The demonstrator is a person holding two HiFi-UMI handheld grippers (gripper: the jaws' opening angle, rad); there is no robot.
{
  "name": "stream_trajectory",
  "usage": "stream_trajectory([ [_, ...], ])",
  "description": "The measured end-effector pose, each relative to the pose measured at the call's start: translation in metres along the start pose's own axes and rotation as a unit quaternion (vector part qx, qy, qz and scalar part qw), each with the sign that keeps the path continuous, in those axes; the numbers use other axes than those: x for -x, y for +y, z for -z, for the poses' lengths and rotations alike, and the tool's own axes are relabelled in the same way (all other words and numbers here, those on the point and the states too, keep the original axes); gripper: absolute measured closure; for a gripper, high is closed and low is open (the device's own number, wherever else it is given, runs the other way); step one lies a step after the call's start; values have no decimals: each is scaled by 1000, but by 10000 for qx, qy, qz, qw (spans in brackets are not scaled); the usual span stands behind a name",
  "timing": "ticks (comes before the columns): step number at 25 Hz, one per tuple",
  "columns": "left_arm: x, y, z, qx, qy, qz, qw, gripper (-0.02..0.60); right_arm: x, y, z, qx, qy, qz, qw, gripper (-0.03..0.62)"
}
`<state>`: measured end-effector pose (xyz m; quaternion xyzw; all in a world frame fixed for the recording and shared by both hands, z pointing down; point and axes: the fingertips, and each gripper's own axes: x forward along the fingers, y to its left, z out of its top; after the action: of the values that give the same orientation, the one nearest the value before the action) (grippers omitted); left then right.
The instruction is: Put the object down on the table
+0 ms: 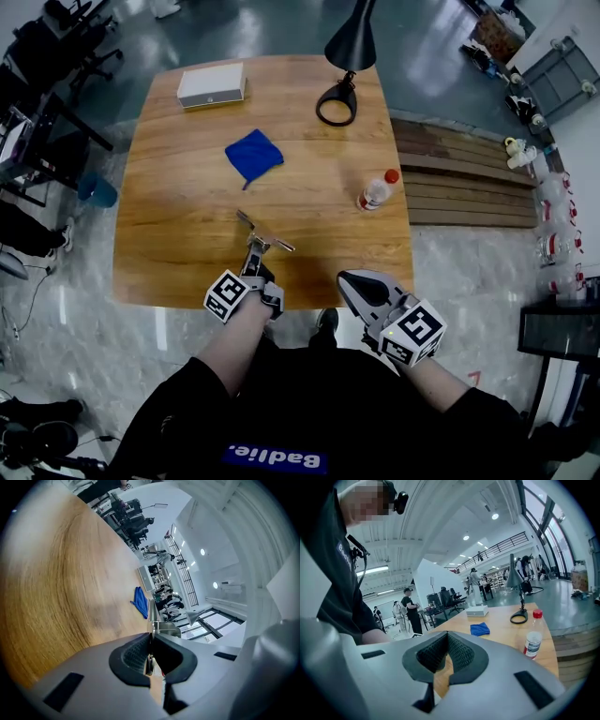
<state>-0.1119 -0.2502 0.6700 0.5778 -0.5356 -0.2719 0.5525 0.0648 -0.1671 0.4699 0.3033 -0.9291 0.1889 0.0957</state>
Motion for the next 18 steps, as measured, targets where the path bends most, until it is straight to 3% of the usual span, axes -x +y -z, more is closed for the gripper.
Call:
stream_trajectory([
  [18,-34,38,10,502,-247,-39,9984,561,11,-12,28,-235,186,304,9991,589],
])
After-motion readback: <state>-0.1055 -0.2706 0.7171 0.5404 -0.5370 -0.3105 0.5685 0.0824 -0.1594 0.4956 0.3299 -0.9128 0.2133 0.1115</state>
